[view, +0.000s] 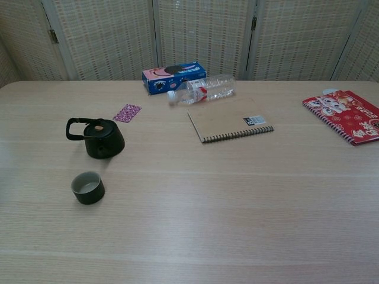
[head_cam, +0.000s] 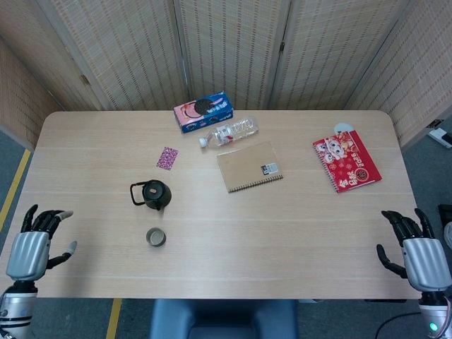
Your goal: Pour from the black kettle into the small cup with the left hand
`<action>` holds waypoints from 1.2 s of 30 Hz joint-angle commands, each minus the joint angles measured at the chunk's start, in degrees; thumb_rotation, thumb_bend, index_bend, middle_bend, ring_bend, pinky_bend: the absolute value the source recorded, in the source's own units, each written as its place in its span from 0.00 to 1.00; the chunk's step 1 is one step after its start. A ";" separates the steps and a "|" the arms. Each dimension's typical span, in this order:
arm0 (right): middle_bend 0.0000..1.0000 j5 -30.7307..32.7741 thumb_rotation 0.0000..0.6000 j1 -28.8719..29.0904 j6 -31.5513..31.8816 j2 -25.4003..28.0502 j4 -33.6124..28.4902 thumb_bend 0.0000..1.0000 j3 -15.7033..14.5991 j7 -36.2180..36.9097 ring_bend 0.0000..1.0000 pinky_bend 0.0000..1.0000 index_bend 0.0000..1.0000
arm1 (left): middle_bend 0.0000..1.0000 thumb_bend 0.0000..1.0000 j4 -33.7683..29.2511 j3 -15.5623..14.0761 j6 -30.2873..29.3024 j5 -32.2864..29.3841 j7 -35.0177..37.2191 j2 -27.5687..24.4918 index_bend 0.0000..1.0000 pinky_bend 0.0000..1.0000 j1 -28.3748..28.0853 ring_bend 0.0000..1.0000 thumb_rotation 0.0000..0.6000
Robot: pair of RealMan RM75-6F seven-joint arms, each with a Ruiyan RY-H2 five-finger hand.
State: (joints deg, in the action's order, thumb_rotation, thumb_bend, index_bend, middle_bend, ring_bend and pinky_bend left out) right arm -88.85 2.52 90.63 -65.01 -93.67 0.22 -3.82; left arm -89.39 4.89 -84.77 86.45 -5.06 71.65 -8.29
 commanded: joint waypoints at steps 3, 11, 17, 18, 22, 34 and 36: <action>0.22 -0.61 0.84 -0.17 0.08 0.17 0.04 0.45 0.14 0.40 0.23 0.05 0.14 | 0.30 0.35 1.67 0.91 4.00 1.42 2.55 -0.35 0.29 0.03 -3.84 0.23 1.00; 0.22 -1.53 0.86 -0.68 0.63 0.75 -0.11 0.45 0.32 0.90 0.23 0.05 0.14 | 0.33 0.35 4.51 2.96 14.48 0.20 7.50 -1.37 0.31 0.04 -11.70 0.26 1.00; 0.22 -2.16 0.87 -0.95 0.92 1.05 -0.40 0.45 0.42 0.99 0.23 0.05 0.14 | 0.36 0.35 7.39 4.19 22.61 -1.25 10.14 -0.45 0.34 0.03 -17.83 0.28 1.00; 0.22 -2.25 0.87 -1.06 1.01 1.10 -0.46 0.45 0.42 1.03 0.23 0.05 0.14 | 0.36 0.35 8.25 4.27 24.30 -1.44 10.63 -0.19 0.34 0.02 -19.08 0.28 1.00; 0.22 -2.22 0.88 -1.49 1.25 1.30 -0.53 0.45 0.40 1.21 0.23 0.05 0.14 | 0.36 0.34 10.70 4.69 29.43 -3.22 10.52 0.93 0.34 0.01 -22.62 0.28 1.00; 0.23 -1.61 0.91 -1.96 0.67 1.35 -0.51 0.45 0.70 1.38 0.23 0.05 0.14 | 0.34 0.24 16.93 6.81 45.50 -14.22 12.21 4.25 0.29 0.00 -31.30 0.20 0.74; 0.23 -1.50 0.91 -1.94 0.32 1.43 -0.57 0.45 0.67 1.37 0.23 0.05 0.14 | 0.31 0.22 17.65 6.93 49.48 -17.25 11.47 4.11 0.27 0.00 -32.98 0.17 0.60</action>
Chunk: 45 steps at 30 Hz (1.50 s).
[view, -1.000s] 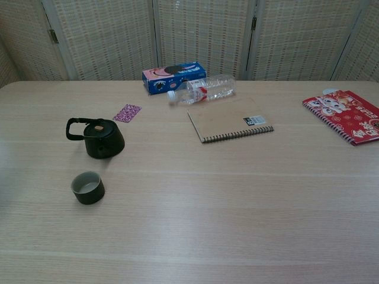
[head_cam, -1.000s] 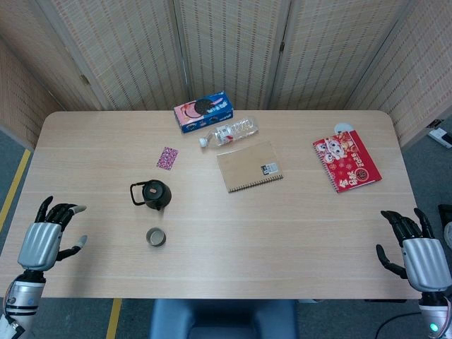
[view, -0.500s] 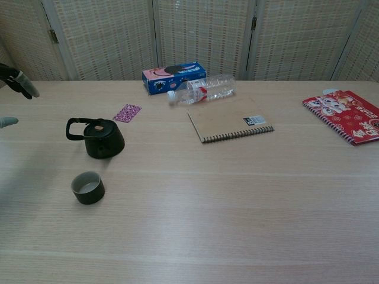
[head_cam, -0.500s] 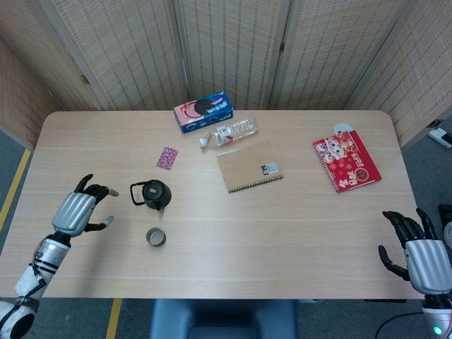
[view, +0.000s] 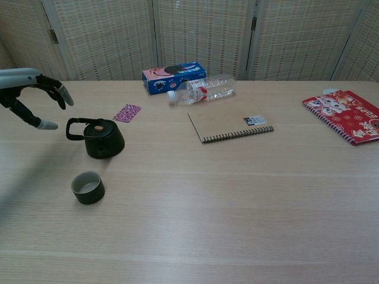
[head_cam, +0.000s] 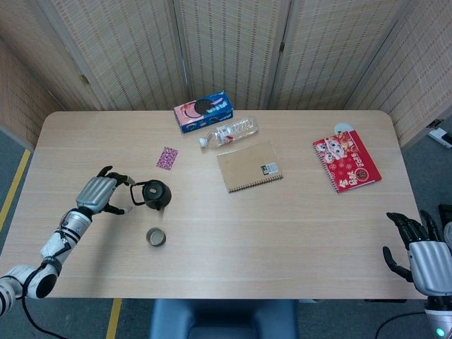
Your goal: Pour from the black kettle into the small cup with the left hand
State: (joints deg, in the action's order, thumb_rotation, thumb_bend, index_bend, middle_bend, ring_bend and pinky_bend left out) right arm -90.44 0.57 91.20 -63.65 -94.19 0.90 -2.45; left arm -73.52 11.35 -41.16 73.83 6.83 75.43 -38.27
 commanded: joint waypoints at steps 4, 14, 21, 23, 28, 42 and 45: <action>0.23 0.35 0.91 -0.10 -0.53 0.18 -0.17 0.45 0.02 0.01 0.23 0.05 0.14 | 0.28 0.19 4.12 0.34 9.70 -9.08 -2.58 1.16 0.25 0.00 -5.35 0.15 0.45; 0.24 0.91 0.91 -0.68 -0.42 0.11 0.02 0.45 0.23 0.45 0.23 0.05 0.14 | 0.28 0.19 10.44 -0.63 12.36 -17.11 -6.54 4.70 0.24 0.00 -8.33 0.14 0.40; 0.24 1.28 0.91 -0.69 -0.94 -0.17 0.47 0.45 0.40 0.87 0.23 0.05 0.14 | 0.28 0.19 11.83 -2.46 14.10 -20.68 -9.13 5.62 0.26 0.00 -9.70 0.15 0.39; 0.24 1.30 0.91 -0.62 -1.11 -0.15 0.48 0.45 0.48 0.89 0.23 0.05 0.14 | 0.28 0.19 11.62 -2.95 13.89 -21.09 -9.74 5.71 0.26 0.00 -9.83 0.15 0.39; 0.24 1.14 0.91 -0.61 -1.21 -0.14 0.42 0.45 0.52 0.96 0.23 0.05 0.14 | 0.28 0.19 10.24 -3.93 12.60 -21.40 -11.02 5.39 0.26 0.00 -9.76 0.16 0.39; 0.24 0.70 0.93 -0.66 -1.33 -0.02 0.52 0.45 0.53 1.59 0.23 0.05 0.14 | 0.33 0.19 2.46 -6.19 7.83 -21.18 -13.61 2.47 0.30 0.00 -7.91 0.21 0.39; 0.24 0.72 0.93 -0.72 -1.31 -0.07 0.72 0.45 0.55 1.86 0.23 0.05 0.14 | 0.33 0.19 0.67 -6.65 7.10 -21.14 -14.01 1.66 0.30 0.00 -7.49 0.21 0.40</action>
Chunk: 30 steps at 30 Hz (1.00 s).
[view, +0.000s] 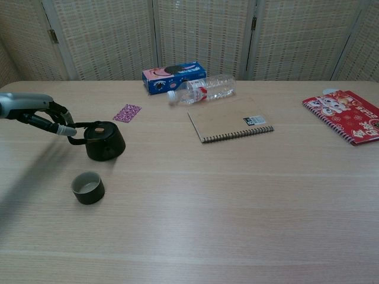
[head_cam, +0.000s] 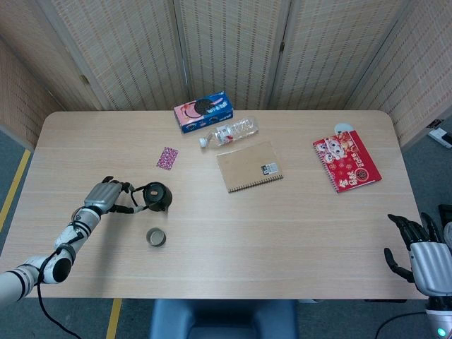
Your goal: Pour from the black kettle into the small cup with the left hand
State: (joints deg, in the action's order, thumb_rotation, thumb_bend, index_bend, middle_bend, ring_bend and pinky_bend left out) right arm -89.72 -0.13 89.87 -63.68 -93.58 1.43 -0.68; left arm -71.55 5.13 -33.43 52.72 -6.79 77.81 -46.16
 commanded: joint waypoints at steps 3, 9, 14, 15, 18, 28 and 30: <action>0.24 -0.03 0.93 0.04 -0.15 -0.11 0.27 0.45 0.02 0.29 0.23 0.05 0.14 | 0.34 0.19 -2.27 -0.61 -1.91 0.66 -0.58 -1.15 0.31 0.00 0.84 0.22 0.40; 0.24 -0.03 0.93 0.03 -0.03 0.11 0.14 0.45 0.21 0.27 0.23 0.05 0.14 | 0.36 0.19 -1.85 0.38 -7.43 5.76 1.88 -0.90 0.33 0.00 2.75 0.25 0.40; 0.24 0.15 0.93 0.05 -0.23 0.27 -0.37 0.45 0.26 -0.15 0.23 0.05 0.14 | 0.38 0.19 -2.14 -0.64 -11.70 17.05 8.30 -1.29 0.36 0.00 4.37 0.26 0.41; 0.24 0.19 0.93 0.11 -0.42 0.24 -0.45 0.45 0.24 -0.23 0.23 0.05 0.14 | 0.39 0.19 -1.91 -1.02 -12.40 19.18 9.70 -1.24 0.37 0.00 4.54 0.26 0.41; 0.25 0.18 0.93 0.29 -0.86 0.18 -0.70 0.45 0.17 -0.53 0.23 0.05 0.14 | 0.39 0.19 -0.26 -2.43 -14.02 25.28 14.07 -0.66 0.38 0.00 4.60 0.27 0.40; 0.25 0.63 0.93 -0.29 -0.70 0.43 -1.07 0.45 -0.11 -0.64 0.23 0.05 0.14 | 0.39 0.19 7.47 -5.05 -13.78 33.13 20.56 3.21 0.38 0.00 2.61 0.27 0.41; 0.25 0.72 0.93 -0.46 -0.53 0.47 -1.06 0.45 -0.10 -0.52 0.23 0.05 0.14 | 0.39 0.19 8.84 -5.32 -13.78 33.76 21.23 3.86 0.39 0.00 2.38 0.27 0.41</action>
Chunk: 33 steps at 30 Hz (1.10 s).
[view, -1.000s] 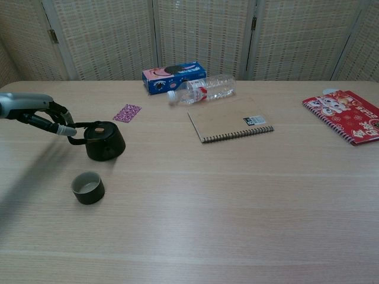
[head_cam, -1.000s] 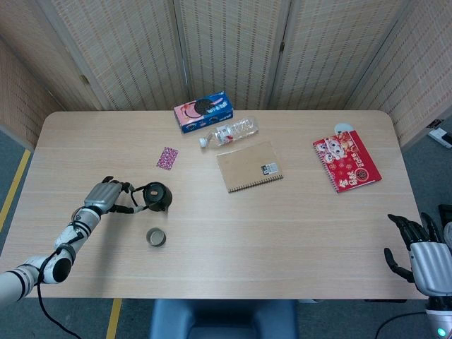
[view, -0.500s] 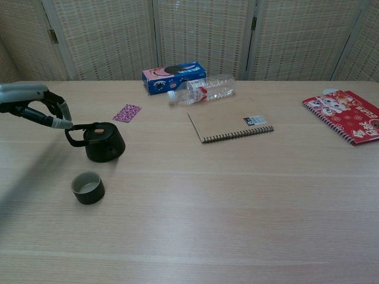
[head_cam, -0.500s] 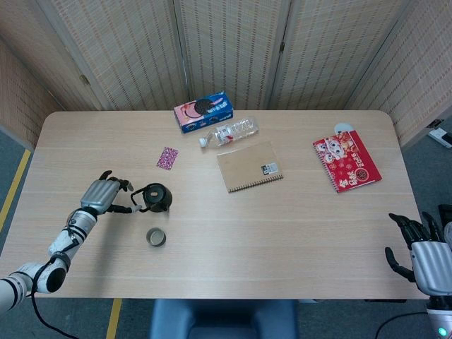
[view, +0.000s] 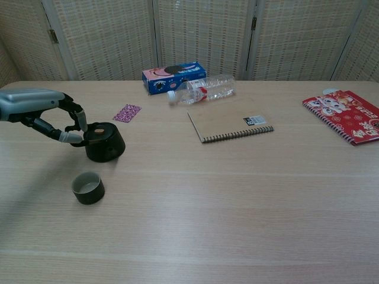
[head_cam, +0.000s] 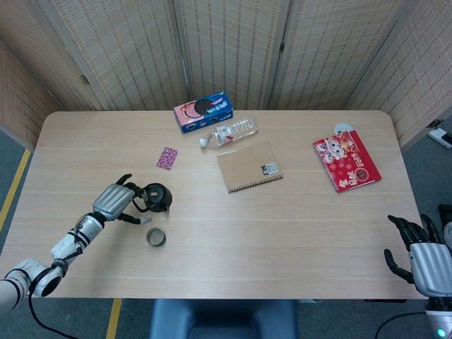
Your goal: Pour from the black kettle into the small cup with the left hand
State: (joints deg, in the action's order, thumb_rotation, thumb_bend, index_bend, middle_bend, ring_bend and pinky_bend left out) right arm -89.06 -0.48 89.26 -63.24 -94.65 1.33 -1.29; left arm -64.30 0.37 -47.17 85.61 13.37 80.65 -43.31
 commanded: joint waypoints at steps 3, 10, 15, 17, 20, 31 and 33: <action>0.25 0.10 0.93 -0.22 0.20 0.03 0.08 0.45 0.00 0.22 0.23 0.05 0.14 | 0.40 0.19 2.64 -0.91 -0.44 1.59 1.86 1.52 0.40 0.00 -0.52 0.27 0.44; 0.25 0.07 0.93 0.00 -0.24 -0.08 0.25 0.45 0.07 0.42 0.23 0.05 0.14 | 0.42 0.19 3.85 -2.19 -1.96 3.53 1.36 1.74 0.42 0.00 -0.26 0.28 0.48; 0.25 0.15 0.93 0.04 -0.36 -0.15 0.46 0.45 0.13 0.72 0.23 0.05 0.14 | 0.44 0.19 3.79 -2.42 -2.09 3.44 1.09 1.57 0.44 0.00 -0.04 0.29 0.50; 0.25 0.19 0.93 0.03 -0.37 -0.21 0.58 0.45 0.16 0.86 0.23 0.05 0.14 | 0.44 0.19 3.62 -2.56 -2.18 3.51 0.94 1.55 0.44 0.00 0.04 0.30 0.50; 0.25 0.16 0.92 -0.02 -0.29 -0.28 0.72 0.45 0.17 1.05 0.23 0.05 0.14 | 0.46 0.19 3.57 -2.67 -2.51 3.67 0.88 1.68 0.45 0.00 0.15 0.31 0.51; 0.25 0.40 0.93 -0.25 -0.20 -0.44 1.25 0.45 0.18 1.73 0.23 0.05 0.14 | 0.50 0.19 4.44 -2.77 -1.71 3.08 0.77 2.56 0.49 0.00 0.15 0.36 0.55; 0.25 0.50 0.93 -0.27 -0.27 -0.51 1.34 0.45 0.18 1.82 0.23 0.05 0.14 | 0.50 0.19 4.57 -2.84 -1.60 3.02 0.65 2.65 0.49 0.00 0.20 0.36 0.54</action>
State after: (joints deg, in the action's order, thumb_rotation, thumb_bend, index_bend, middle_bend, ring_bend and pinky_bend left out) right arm -88.59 -0.75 89.00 -63.73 -93.33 1.52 0.51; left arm -59.73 -2.47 -48.77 88.63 14.02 83.30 -43.11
